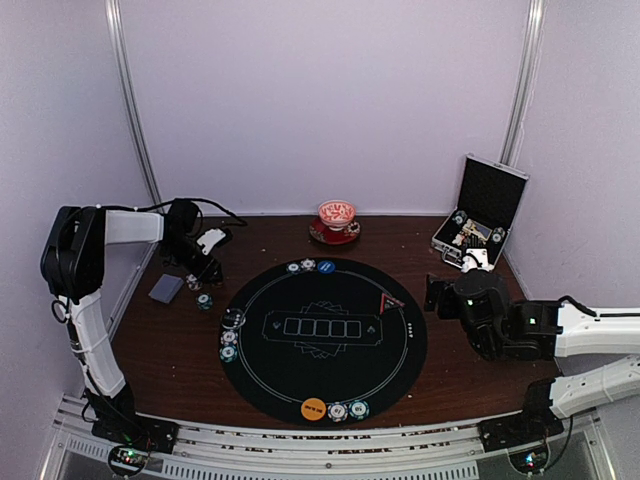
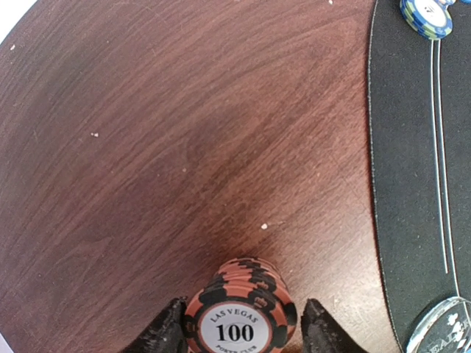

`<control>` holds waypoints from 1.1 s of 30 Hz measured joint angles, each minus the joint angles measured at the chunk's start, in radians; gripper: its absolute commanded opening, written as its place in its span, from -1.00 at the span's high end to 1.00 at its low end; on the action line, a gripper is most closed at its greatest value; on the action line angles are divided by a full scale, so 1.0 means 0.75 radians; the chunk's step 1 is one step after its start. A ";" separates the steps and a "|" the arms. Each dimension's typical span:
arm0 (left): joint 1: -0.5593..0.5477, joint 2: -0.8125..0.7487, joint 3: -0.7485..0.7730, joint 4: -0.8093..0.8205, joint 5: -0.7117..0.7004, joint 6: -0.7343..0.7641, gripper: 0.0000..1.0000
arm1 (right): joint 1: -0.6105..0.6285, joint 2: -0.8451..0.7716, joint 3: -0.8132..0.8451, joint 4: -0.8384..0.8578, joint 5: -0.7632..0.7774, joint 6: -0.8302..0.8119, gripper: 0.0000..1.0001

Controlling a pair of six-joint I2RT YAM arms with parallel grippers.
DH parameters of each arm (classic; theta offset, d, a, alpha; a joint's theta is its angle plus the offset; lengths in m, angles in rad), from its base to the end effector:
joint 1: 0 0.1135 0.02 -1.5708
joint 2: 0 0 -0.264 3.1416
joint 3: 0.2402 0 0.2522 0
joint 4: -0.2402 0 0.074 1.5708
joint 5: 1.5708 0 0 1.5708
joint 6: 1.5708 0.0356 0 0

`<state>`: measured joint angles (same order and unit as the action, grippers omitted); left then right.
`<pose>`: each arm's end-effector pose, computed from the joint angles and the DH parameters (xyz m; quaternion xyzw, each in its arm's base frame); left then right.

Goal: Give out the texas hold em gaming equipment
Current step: Pick up the poker chip from the pile of poker chips.

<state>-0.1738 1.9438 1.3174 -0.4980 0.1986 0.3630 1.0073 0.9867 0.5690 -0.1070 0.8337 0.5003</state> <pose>0.3897 -0.0755 0.1661 0.2785 0.9298 -0.0754 0.2284 0.1331 0.1613 0.2401 -0.0029 0.8175 0.0569 0.5731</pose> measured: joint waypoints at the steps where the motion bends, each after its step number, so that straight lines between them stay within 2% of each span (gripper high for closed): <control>1: 0.000 0.000 -0.003 0.001 -0.001 -0.001 -0.02 | 0.000 0.000 0.000 -0.001 0.000 0.000 -1.00; 6: 0.000 0.000 -0.007 0.001 -0.002 -0.007 0.08 | 0.000 0.000 0.000 0.000 0.000 0.000 -1.00; 15: 0.000 -0.001 -0.012 0.006 -0.008 -0.010 0.03 | 0.000 0.000 0.000 0.000 -0.001 -0.001 -1.00; 33: 0.000 -0.035 -0.036 0.036 -0.010 -0.010 0.10 | 0.000 0.000 0.000 0.000 -0.002 -0.001 -1.00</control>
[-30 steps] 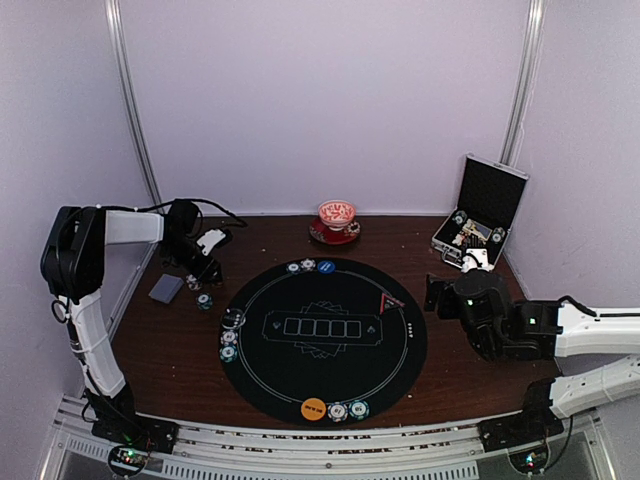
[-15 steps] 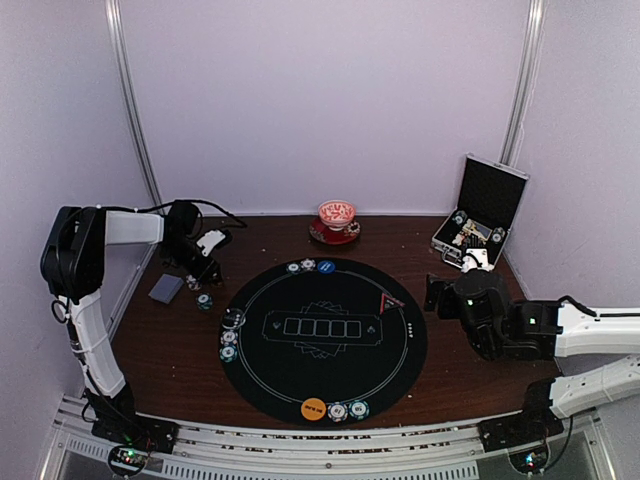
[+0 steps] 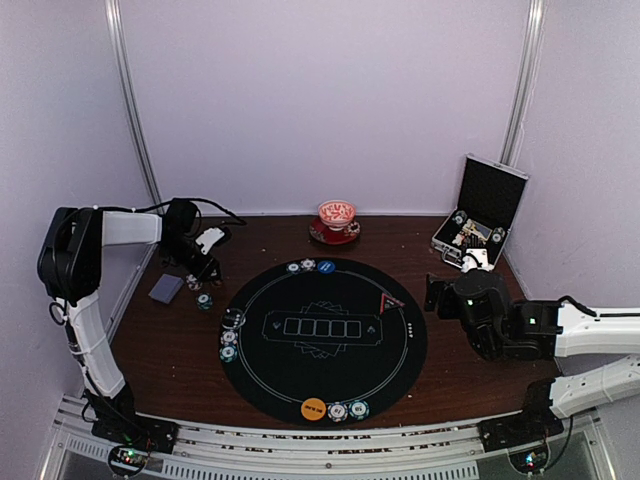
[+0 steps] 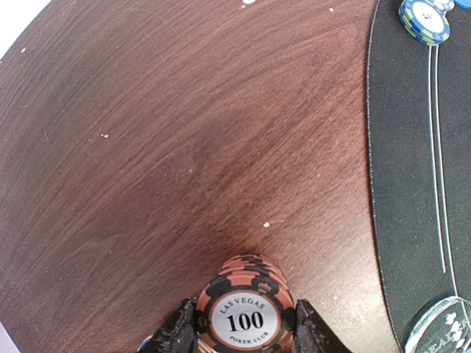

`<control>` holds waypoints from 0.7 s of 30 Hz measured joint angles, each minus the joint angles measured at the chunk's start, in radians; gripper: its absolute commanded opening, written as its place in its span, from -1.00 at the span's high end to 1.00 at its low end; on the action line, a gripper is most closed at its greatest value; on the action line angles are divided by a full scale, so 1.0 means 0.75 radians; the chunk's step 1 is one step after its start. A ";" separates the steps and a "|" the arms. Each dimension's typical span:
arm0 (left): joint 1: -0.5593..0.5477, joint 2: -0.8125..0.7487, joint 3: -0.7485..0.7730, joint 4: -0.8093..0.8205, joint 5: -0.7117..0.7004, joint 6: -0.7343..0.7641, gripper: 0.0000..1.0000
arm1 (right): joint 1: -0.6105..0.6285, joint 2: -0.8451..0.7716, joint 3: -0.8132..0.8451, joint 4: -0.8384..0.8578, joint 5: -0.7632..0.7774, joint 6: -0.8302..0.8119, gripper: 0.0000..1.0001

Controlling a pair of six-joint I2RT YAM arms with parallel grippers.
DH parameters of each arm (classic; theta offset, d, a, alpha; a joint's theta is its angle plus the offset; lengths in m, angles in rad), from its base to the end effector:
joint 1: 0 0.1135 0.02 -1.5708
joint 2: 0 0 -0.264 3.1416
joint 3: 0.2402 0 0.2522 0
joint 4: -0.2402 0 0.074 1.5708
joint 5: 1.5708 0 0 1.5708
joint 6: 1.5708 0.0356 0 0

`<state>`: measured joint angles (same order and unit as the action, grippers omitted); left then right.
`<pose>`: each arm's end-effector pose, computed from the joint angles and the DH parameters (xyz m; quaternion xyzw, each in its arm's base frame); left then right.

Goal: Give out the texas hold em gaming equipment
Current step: Pick up the poker chip from the pile of poker chips.

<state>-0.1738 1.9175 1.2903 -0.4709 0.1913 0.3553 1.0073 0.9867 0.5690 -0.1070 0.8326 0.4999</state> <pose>0.3858 -0.0746 0.1696 0.2746 0.9282 -0.0713 0.2405 0.1331 0.1613 0.2401 -0.0033 0.8176 0.0572 0.5729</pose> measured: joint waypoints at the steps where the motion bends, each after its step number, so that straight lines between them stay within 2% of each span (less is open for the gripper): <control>1: 0.000 -0.001 -0.001 0.000 0.000 0.000 0.11 | 0.000 0.000 0.000 0.000 0.000 0.000 -1.00; 21: 0.000 -0.001 -0.002 0.000 -0.001 0.001 0.12 | 0.000 0.000 0.000 0.000 -0.004 -0.001 -1.00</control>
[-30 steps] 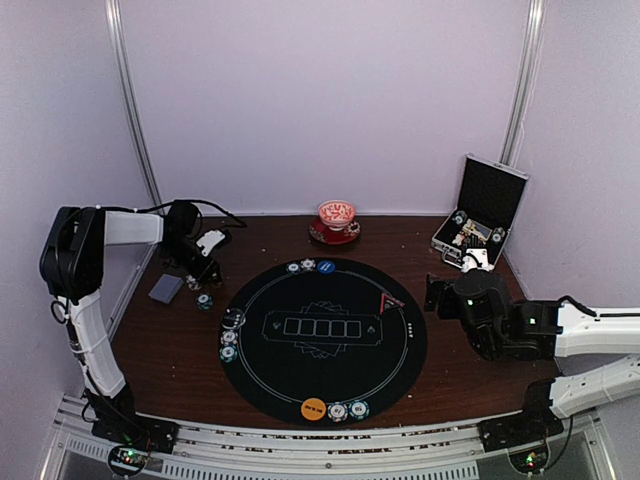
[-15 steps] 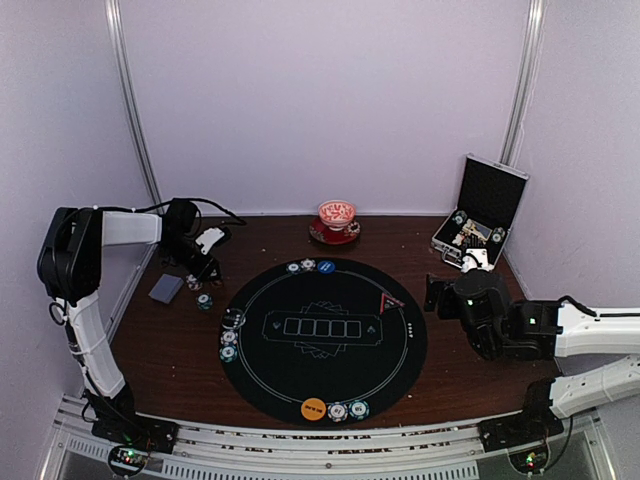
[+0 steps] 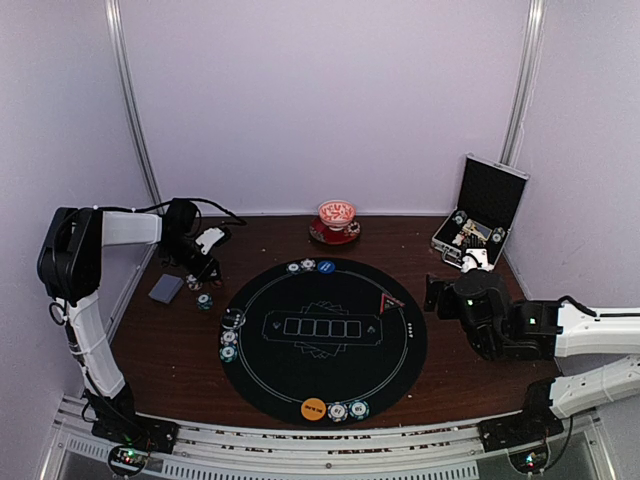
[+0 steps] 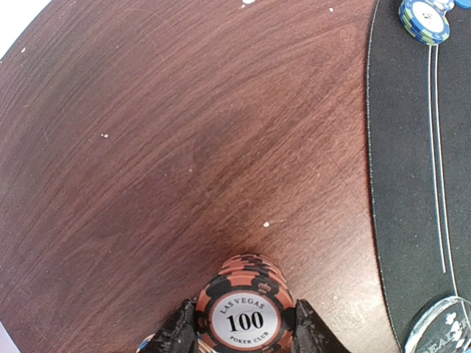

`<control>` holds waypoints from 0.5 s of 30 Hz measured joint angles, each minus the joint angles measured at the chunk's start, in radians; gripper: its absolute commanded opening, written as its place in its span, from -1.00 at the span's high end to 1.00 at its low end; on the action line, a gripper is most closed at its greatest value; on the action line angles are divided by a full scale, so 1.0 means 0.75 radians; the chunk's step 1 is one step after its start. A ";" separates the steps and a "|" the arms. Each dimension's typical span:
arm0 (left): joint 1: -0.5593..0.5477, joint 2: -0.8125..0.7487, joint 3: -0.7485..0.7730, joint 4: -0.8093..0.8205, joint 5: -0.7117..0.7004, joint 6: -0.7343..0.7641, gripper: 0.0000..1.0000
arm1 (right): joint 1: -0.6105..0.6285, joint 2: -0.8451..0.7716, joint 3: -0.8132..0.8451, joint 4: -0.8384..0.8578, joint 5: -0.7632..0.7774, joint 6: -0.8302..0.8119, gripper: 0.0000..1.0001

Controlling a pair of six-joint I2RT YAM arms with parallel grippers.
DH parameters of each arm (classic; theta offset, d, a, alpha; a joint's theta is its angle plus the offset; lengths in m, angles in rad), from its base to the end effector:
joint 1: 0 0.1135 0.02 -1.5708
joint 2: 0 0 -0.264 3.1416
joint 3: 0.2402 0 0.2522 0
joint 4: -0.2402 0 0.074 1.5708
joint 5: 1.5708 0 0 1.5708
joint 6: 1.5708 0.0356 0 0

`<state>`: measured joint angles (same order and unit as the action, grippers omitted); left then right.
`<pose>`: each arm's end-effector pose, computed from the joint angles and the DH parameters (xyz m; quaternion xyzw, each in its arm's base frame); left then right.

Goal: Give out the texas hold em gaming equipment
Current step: Pick up the poker chip from the pile of poker chips.

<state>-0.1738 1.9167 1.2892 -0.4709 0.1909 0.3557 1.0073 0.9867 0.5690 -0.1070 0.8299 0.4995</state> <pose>0.3855 -0.0745 0.1696 0.2748 0.9283 -0.0711 0.2404 0.1330 0.1614 0.2401 -0.0042 0.8179 0.0580 0.5723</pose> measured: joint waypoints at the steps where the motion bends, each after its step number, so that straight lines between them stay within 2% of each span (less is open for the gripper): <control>1: 0.000 0.000 0.000 0.000 0.000 0.000 0.12 | 0.000 0.000 0.000 0.000 0.000 0.000 -1.00; 15: 0.000 0.001 0.000 0.000 -0.001 0.000 0.15 | 0.000 0.000 0.000 0.000 0.000 0.000 -1.00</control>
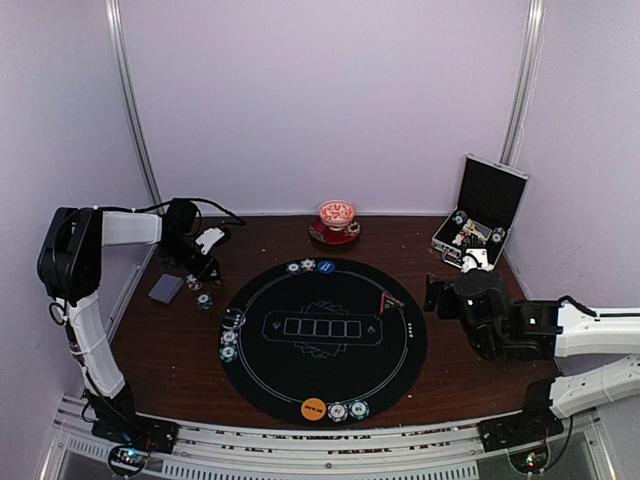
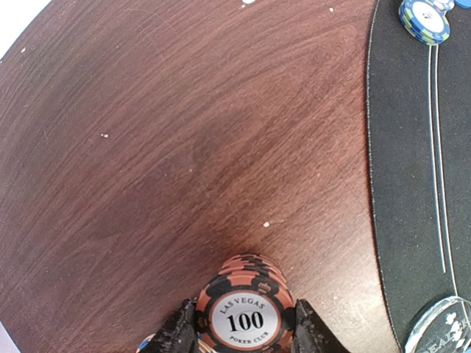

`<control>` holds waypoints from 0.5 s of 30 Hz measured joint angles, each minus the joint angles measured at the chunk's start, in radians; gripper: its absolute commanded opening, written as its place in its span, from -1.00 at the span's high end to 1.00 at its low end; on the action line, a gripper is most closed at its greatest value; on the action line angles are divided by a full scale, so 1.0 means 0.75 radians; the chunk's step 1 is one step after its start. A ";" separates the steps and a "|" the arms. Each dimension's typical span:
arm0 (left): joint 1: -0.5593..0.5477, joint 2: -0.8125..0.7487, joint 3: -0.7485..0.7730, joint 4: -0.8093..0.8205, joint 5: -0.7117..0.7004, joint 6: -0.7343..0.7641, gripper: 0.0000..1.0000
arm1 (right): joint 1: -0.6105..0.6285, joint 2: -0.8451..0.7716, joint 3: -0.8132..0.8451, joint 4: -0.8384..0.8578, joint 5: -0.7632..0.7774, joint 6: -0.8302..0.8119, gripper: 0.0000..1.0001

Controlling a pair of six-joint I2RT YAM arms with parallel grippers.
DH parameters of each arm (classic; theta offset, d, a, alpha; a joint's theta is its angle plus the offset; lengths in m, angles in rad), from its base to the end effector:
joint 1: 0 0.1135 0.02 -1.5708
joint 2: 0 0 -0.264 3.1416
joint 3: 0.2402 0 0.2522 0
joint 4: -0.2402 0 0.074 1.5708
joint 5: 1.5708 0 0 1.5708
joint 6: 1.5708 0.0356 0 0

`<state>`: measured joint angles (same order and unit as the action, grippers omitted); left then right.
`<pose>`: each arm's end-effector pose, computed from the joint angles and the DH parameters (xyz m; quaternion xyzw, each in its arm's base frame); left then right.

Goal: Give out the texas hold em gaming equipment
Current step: Pick up the poker chip from the pile of poker chips.

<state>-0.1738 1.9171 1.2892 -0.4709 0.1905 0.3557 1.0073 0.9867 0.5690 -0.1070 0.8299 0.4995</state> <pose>0.3855 -0.0745 0.1694 0.2747 0.9283 -0.0710 0.2402 0.1330 0.1614 0.2401 -0.0042 0.8179 0.0580 0.5723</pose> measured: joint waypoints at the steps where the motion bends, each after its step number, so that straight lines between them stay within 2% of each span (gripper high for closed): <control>1: 0.000 0.000 0.000 0.000 0.000 0.001 0.16 | 0.000 0.000 0.000 0.000 0.000 0.000 -1.00; 3: 0.000 0.000 0.000 0.000 0.000 0.001 0.20 | 0.000 0.000 0.000 0.000 -0.001 0.000 -1.00; 6: 0.000 0.000 0.000 0.000 0.001 0.001 0.40 | 0.000 0.000 0.000 0.000 0.000 0.000 -1.00; 10: 0.000 0.000 0.001 0.008 0.001 0.001 0.55 | 0.000 0.000 0.000 0.000 -0.001 -0.001 -1.00; 15: 0.000 0.000 0.001 0.009 0.001 0.001 0.56 | 0.000 0.000 0.000 0.000 -0.001 -0.001 -1.00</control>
<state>-0.1738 1.9171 1.2896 -0.4644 0.1909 0.3565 1.0073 0.9867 0.5690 -0.1070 0.8295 0.4992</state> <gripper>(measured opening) 0.370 0.997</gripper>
